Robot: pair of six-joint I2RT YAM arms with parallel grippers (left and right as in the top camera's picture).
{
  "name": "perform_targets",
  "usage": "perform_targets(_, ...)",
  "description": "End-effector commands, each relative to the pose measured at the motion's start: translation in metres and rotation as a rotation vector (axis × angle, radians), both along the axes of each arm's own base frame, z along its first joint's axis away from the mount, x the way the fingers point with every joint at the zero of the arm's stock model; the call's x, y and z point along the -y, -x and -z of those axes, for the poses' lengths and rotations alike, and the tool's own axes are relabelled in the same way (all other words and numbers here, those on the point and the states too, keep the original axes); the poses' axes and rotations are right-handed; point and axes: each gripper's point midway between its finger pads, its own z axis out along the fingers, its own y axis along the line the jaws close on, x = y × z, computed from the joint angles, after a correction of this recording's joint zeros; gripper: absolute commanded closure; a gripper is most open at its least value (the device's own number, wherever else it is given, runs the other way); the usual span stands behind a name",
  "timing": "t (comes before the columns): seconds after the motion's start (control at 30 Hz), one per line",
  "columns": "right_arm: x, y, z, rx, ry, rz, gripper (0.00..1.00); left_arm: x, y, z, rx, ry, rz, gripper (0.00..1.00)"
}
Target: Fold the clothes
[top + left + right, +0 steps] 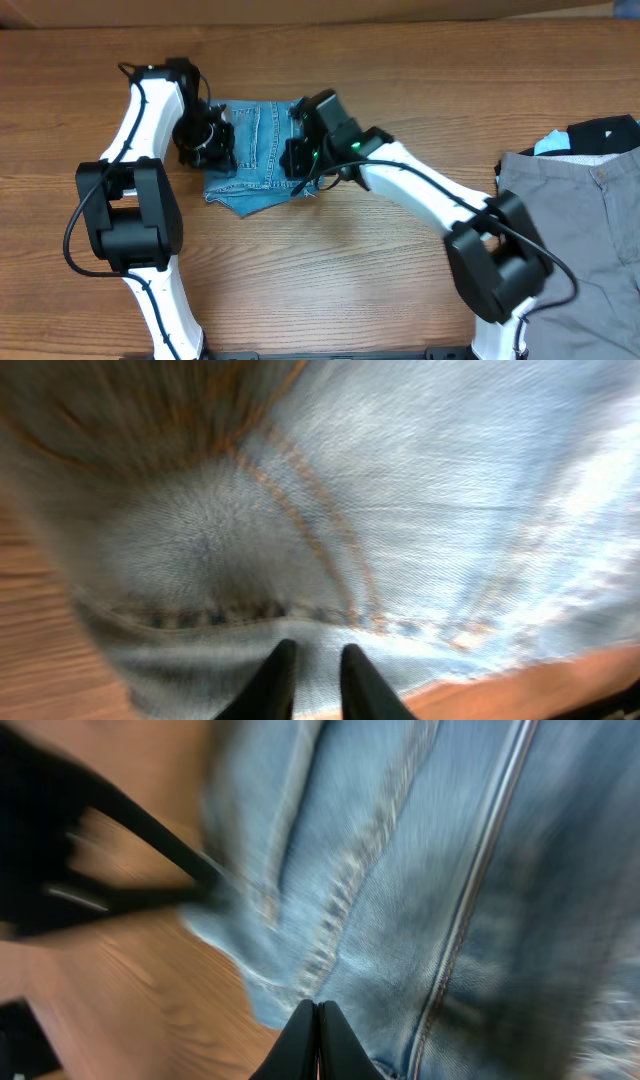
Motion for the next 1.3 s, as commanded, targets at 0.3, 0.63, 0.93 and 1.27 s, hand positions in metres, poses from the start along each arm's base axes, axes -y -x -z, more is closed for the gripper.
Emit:
perform_targets(0.3, 0.045, -0.007, 0.094, -0.251, 0.12, 0.167, 0.96, -0.026, -0.036, -0.03, 0.154, -0.07, 0.044, 0.41)
perform_targets(0.63, 0.043, -0.001, 0.095, -0.262, 0.125, 0.153, 0.96, -0.029, -0.015, 0.019, 0.107, 0.079, -0.008, 0.26)
perform_targets(0.93, 0.042, -0.001, 0.094, -0.261, 0.125, 0.149, 0.96, -0.002, -0.008, 0.056, 0.153, 0.231, -0.025, 0.25)
perform_targets(1.27, 0.043, 0.001, 0.095, -0.268, 0.13, 0.149, 0.96, 0.018, -0.008, 0.059, 0.206, 0.355, -0.007, 0.73)
